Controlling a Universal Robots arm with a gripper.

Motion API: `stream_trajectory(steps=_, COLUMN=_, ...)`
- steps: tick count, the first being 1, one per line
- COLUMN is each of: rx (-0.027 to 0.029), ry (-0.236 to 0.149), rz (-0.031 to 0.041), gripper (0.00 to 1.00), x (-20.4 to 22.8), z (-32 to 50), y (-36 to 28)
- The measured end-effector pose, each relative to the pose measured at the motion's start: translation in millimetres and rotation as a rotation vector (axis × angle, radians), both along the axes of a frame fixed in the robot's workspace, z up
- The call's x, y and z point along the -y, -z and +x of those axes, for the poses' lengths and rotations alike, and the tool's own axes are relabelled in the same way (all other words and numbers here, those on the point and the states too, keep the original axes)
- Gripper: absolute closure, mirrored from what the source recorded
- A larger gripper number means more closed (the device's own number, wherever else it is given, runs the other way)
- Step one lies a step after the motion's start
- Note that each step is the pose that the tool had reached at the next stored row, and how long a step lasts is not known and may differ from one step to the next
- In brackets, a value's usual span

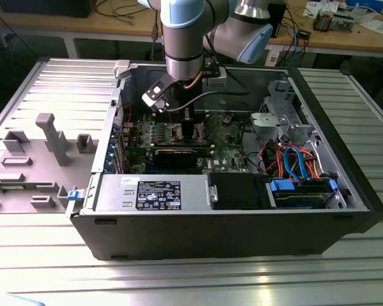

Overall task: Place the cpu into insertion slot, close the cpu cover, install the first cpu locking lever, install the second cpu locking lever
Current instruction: 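Place the cpu into insertion slot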

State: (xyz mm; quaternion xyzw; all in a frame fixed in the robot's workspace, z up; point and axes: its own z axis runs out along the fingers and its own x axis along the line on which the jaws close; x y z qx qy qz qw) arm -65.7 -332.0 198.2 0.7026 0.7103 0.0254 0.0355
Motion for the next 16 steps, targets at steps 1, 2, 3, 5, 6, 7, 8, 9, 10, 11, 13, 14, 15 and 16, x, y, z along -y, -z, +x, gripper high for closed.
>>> stream_trajectory(steps=1, rx=-0.0001, ry=-0.001, rz=0.0000, gripper=0.32, x=-0.1, z=0.2, y=0.0)
stream_trajectory(steps=2, rx=-0.0001, ry=-0.002, rz=0.0000, gripper=0.32, x=-0.3, z=0.5, y=0.1)
stream_trajectory(steps=3, rx=-0.0001, ry=-0.003, rz=0.0000, gripper=0.32, x=-0.6, z=0.8, y=0.1)
stream_trajectory(steps=5, rx=0.0000, ry=-0.004, rz=0.0000, gripper=0.32, x=-0.9, z=0.9, y=0.1)
stream_trajectory(steps=6, rx=0.0000, ry=-0.004, rz=0.0001, gripper=0.32, x=-1.5, z=1.0, y=0.1)
stream_trajectory(steps=7, rx=0.0000, ry=-0.004, rz=0.0001, gripper=0.32, x=-2.1, z=1.2, y=0.1)
stream_trajectory(steps=8, rx=-0.0001, ry=-0.005, rz=0.0000, gripper=0.32, x=-2.6, z=1.4, y=0.1)
stream_trajectory(steps=9, rx=0.0000, ry=-0.005, rz=0.0001, gripper=0.32, x=-2.6, z=1.4, y=0.1)
stream_trajectory(steps=10, rx=0.0000, ry=-0.005, rz=0.0001, gripper=0.32, x=-2.6, z=1.4, y=0.1)
stream_trajectory(steps=11, rx=0.0000, ry=-0.005, rz=0.0001, gripper=0.32, x=-2.6, z=1.4, y=0.1)
stream_trajectory(steps=13, rx=0.0000, ry=-0.005, rz=0.0001, gripper=0.32, x=-2.6, z=1.6, y=0.1)
stream_trajectory(steps=14, rx=0.0000, ry=-0.005, rz=0.0001, gripper=0.32, x=-2.5, z=1.6, y=0.1)
stream_trajectory(steps=15, rx=0.0001, ry=-0.005, rz=0.0002, gripper=0.32, x=-2.1, z=1.6, y=0.3)
stream_trajectory(steps=16, rx=-0.0001, ry=-0.005, rz=-0.0036, gripper=0.32, x=-2.0, z=1.5, y=0.2)
